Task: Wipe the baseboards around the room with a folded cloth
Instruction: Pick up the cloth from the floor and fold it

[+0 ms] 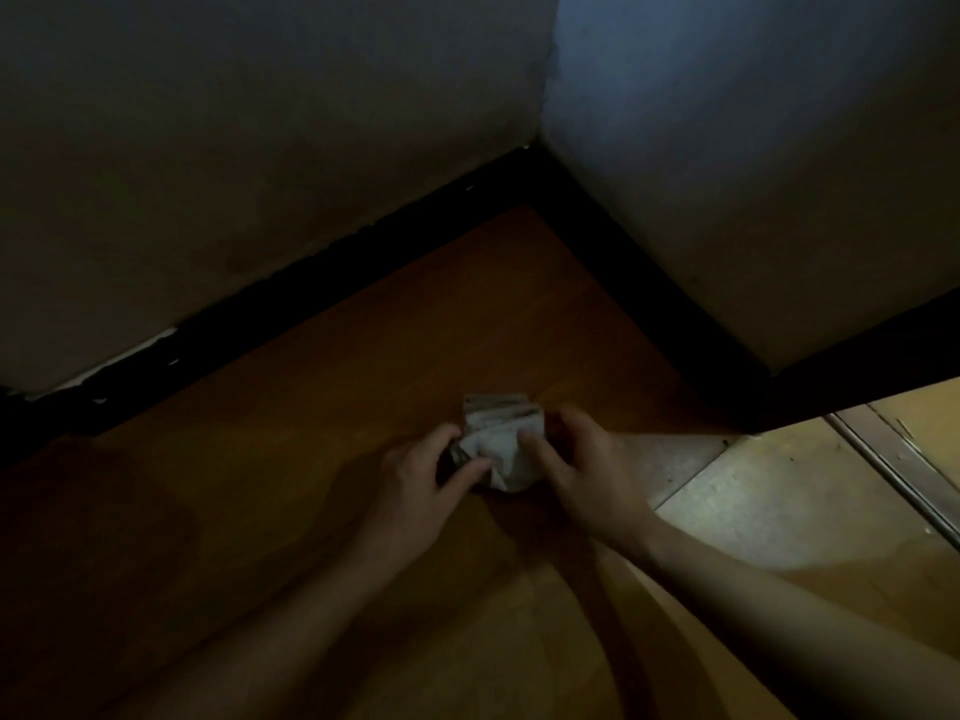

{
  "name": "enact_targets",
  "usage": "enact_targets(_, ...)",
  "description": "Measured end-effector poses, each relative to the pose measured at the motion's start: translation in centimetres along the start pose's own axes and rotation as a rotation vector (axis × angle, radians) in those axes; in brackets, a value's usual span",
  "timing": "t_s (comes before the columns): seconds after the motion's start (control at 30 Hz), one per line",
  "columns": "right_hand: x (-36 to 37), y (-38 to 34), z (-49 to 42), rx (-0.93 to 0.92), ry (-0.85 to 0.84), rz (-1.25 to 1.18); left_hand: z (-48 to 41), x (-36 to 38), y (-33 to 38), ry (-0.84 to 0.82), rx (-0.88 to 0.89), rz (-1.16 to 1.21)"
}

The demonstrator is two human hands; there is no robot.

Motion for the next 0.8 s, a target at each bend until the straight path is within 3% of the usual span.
enact_targets(0.2, 0.0, 2.9, -4.2, 0.262, 0.013, 0.169, -2.9, -0.4, -0.4, 0.180, -0.146, 0.035)
enact_targets(0.3, 0.4, 3.8, -5.3, 0.358, -0.048, 0.195, -4.1, -0.3, -0.8, 0.188, -0.212, 0.043)
enact_targets(0.5, 0.9, 3.0, -6.2, 0.405, -0.248, 0.238, -4.9, 0.4, -1.2, 0.153, -0.249, 0.094)
enact_targets(0.67, 2.5, 1.1, -7.2, 0.337, -0.432, 0.314, -4.5, 0.7, -1.7, 0.073, -0.267, 0.196)
enact_targets(0.8, 4.6, 0.1, -6.2, 0.456, -0.699, 0.208, -3.4, 0.0, -1.7, -0.017, -0.237, 0.254)
Point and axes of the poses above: each hand's wrist, its own z-axis away from the middle knuckle, its own x-axis out of the palm, y = z × x, the point moved 9 cm from there along -z, towards the middle knuckle, and after that the axes turned 12 degrees about y, right-handed, at the moved point
